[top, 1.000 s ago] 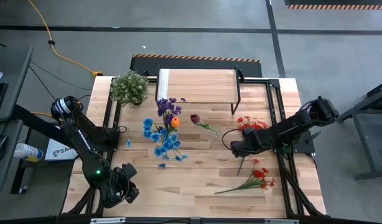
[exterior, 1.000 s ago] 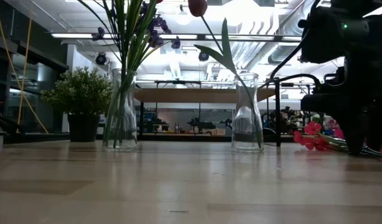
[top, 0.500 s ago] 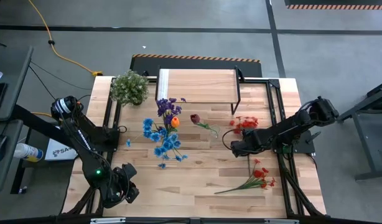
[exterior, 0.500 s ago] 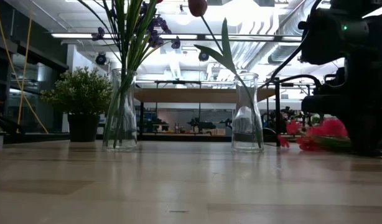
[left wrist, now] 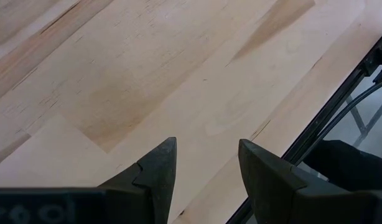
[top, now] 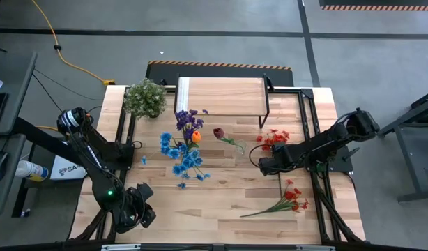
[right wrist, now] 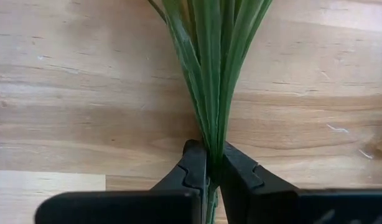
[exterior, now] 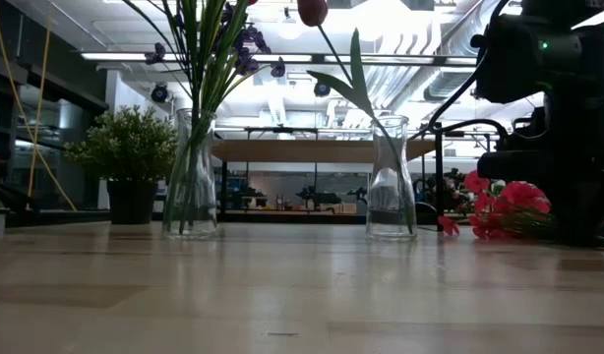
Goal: Pick and place flowers into a vace then onto a shelf
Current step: Put the top orange flowers into the right transparent vase
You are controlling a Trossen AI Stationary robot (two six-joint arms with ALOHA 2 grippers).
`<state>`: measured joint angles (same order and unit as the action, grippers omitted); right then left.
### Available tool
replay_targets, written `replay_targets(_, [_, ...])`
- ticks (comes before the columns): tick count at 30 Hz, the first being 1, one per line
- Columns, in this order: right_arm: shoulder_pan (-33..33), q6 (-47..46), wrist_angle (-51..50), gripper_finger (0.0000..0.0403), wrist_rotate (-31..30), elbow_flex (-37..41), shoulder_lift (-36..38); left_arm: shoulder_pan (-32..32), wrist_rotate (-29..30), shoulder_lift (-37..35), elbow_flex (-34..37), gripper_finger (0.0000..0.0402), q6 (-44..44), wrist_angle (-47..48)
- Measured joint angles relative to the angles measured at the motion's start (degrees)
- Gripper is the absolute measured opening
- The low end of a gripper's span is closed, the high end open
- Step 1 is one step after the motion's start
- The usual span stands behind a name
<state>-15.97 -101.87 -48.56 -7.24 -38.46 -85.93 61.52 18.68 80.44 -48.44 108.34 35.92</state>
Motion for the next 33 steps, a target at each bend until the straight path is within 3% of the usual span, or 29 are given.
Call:
replay_targets(10, [-0.04,-0.15,-0.43,0.0017,0.48,0.11,2.95,0.01,0.00,0.00,0.00,0.0207,0.03,0.00])
replay_targets(33, [2.52,0.84,-7.40,0.0015,-5.57,0.02,11.22,0.02,0.04,0.00,0.00,0.0207,0.21,-0.45])
